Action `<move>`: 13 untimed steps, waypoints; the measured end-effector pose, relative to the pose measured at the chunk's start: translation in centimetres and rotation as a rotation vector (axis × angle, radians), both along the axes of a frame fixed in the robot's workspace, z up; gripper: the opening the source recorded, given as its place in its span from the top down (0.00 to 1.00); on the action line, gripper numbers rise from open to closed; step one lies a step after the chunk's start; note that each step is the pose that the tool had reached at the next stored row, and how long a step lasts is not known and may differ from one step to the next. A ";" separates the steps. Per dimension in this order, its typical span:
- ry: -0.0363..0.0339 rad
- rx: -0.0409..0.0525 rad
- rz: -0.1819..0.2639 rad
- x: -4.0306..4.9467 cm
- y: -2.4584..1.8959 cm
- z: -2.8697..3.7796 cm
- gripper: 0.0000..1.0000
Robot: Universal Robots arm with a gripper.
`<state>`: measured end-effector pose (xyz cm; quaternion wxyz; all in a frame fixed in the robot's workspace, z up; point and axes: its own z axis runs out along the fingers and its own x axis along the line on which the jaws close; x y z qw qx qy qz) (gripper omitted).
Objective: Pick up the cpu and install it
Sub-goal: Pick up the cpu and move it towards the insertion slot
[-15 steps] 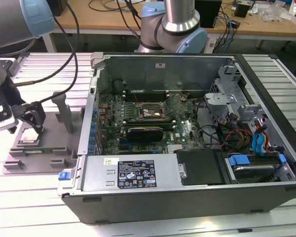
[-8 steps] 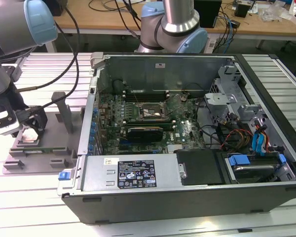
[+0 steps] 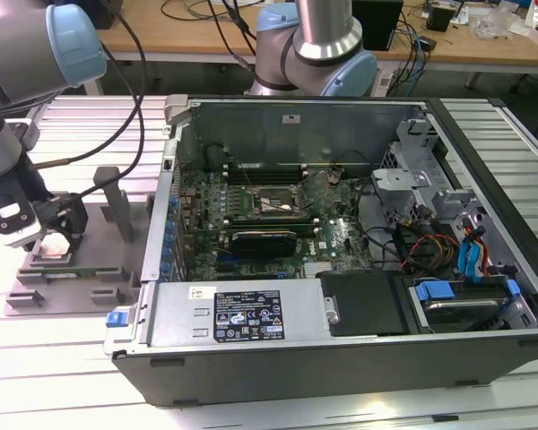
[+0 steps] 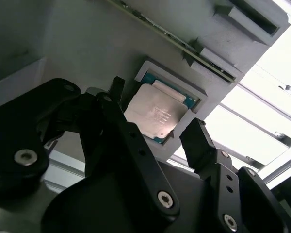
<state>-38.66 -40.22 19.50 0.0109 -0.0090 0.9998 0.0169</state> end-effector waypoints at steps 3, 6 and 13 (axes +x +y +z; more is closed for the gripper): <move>0.0000 0.0000 0.017 0.05 0.03 -0.34 0.26; -0.0001 0.0001 0.020 0.05 0.40 -0.56 0.26; 0.0003 -0.0002 0.020 0.04 0.56 -0.85 0.26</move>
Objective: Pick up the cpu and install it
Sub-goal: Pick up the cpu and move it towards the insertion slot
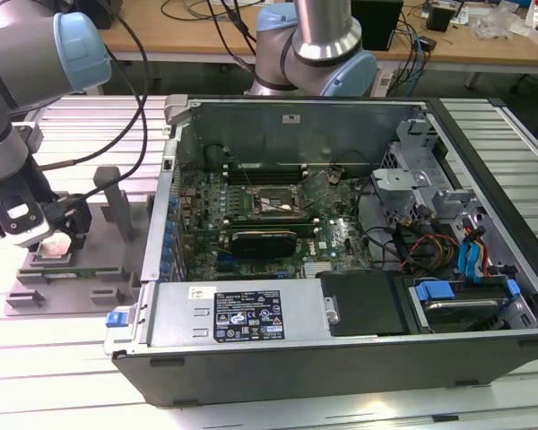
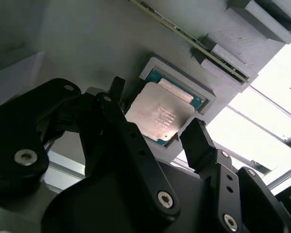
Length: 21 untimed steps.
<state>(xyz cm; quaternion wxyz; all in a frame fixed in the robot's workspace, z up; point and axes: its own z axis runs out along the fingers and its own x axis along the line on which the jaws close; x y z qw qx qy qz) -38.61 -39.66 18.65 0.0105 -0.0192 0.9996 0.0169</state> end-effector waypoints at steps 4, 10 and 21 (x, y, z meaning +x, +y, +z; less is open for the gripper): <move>-0.0003 0.0002 0.000 0.00 0.00 -0.07 0.26; -0.0002 -0.0034 0.000 0.00 0.00 -0.12 0.26; 0.0021 -0.0034 0.000 0.00 0.00 -0.07 0.35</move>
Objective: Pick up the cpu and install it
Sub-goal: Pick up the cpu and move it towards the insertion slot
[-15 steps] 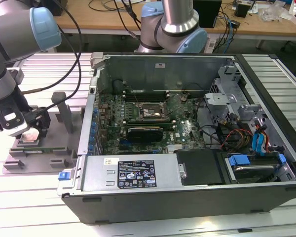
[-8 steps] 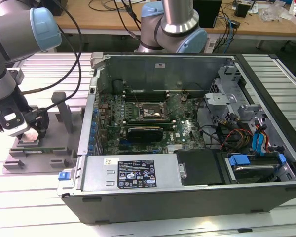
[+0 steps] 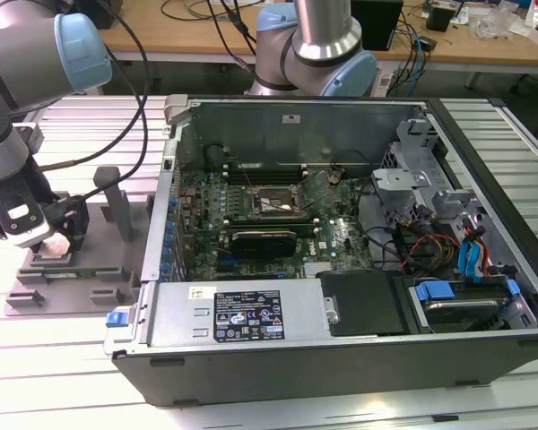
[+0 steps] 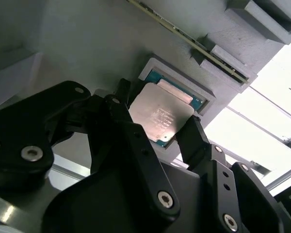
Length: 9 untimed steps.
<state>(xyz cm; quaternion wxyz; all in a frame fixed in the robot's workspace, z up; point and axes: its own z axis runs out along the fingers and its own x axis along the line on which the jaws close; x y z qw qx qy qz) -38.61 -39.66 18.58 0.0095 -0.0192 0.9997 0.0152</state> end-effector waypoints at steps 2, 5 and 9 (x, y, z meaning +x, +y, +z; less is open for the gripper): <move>-0.0001 0.0001 0.000 0.01 0.00 0.09 0.35; -0.0002 0.0001 0.000 0.00 0.00 0.14 0.35; -0.0001 0.0000 0.000 -0.09 0.00 0.14 0.35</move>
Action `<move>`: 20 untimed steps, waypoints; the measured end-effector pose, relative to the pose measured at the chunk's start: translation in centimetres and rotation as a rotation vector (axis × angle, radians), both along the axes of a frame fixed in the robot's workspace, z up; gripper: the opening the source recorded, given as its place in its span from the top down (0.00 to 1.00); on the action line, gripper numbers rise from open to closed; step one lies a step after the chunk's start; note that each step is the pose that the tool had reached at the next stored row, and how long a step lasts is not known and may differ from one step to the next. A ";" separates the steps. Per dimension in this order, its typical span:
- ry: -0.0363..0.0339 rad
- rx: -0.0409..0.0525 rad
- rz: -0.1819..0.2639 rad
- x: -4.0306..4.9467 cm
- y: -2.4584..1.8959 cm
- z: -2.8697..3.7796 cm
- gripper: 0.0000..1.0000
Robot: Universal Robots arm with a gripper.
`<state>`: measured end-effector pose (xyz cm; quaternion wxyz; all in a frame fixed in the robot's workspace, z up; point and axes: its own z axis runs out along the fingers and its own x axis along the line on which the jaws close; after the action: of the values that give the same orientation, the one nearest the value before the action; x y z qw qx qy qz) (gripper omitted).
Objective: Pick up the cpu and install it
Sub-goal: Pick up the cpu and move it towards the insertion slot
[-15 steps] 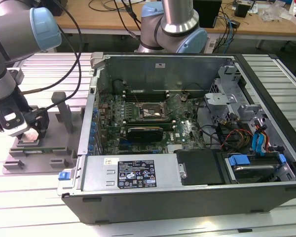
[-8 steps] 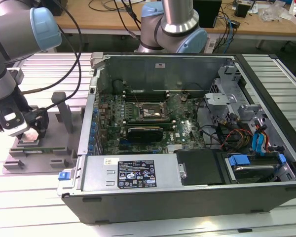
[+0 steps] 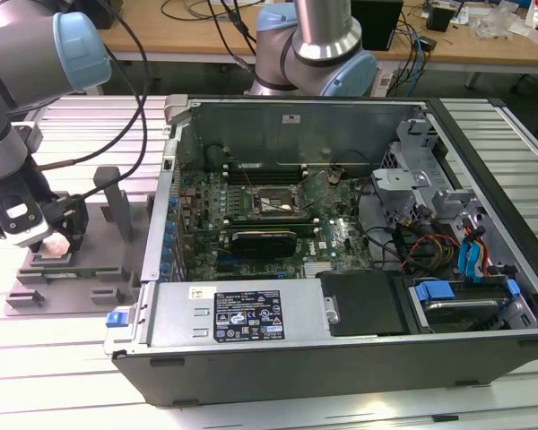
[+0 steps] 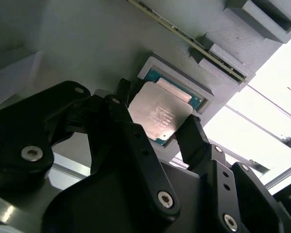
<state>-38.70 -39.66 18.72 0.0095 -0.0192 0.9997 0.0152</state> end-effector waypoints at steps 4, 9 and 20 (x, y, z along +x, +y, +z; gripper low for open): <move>0.0000 0.0000 0.000 -0.04 0.00 -0.03 0.35; 0.0001 0.0000 0.000 -0.05 0.00 -0.02 0.35; -0.0001 0.0001 0.000 -0.06 0.00 0.10 0.44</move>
<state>-38.76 -39.66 18.82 0.0095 -0.0192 0.9997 0.0153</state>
